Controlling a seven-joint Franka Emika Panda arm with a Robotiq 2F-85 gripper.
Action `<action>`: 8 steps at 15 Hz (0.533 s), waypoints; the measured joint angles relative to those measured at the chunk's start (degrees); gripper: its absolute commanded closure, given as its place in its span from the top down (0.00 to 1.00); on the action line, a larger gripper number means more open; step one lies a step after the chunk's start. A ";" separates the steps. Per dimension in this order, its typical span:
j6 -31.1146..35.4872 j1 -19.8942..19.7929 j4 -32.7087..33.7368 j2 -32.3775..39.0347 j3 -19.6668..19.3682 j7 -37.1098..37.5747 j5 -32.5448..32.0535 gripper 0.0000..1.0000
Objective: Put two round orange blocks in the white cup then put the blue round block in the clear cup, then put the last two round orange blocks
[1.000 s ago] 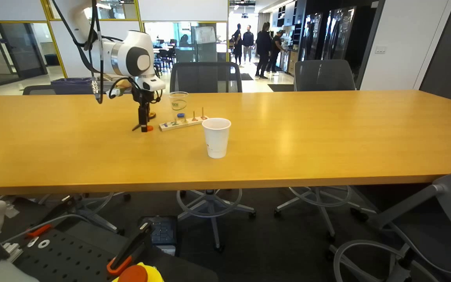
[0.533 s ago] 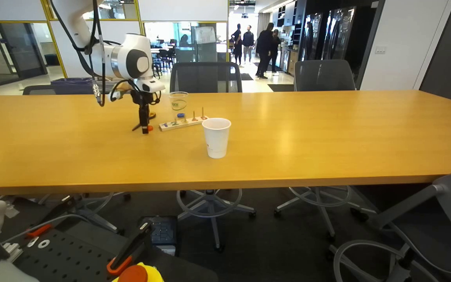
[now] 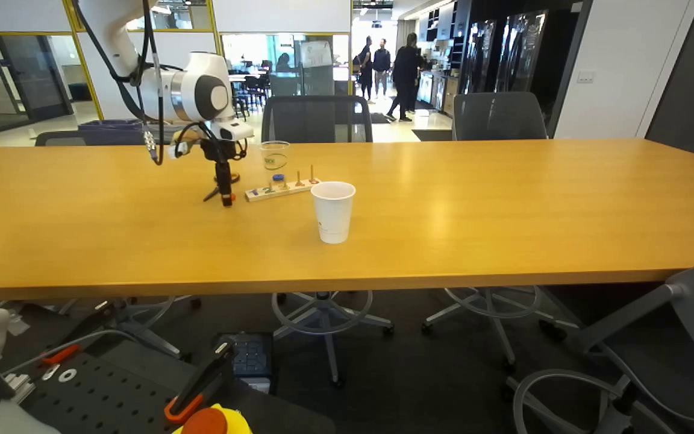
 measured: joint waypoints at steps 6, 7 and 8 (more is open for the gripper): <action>-1.05 0.00 0.19 -0.47 -0.01 -3.34 -0.19 0.20; -1.19 0.00 0.28 -0.53 -0.01 -3.73 -0.29 0.20; -1.36 0.03 0.40 -0.74 0.02 -4.00 -0.37 0.22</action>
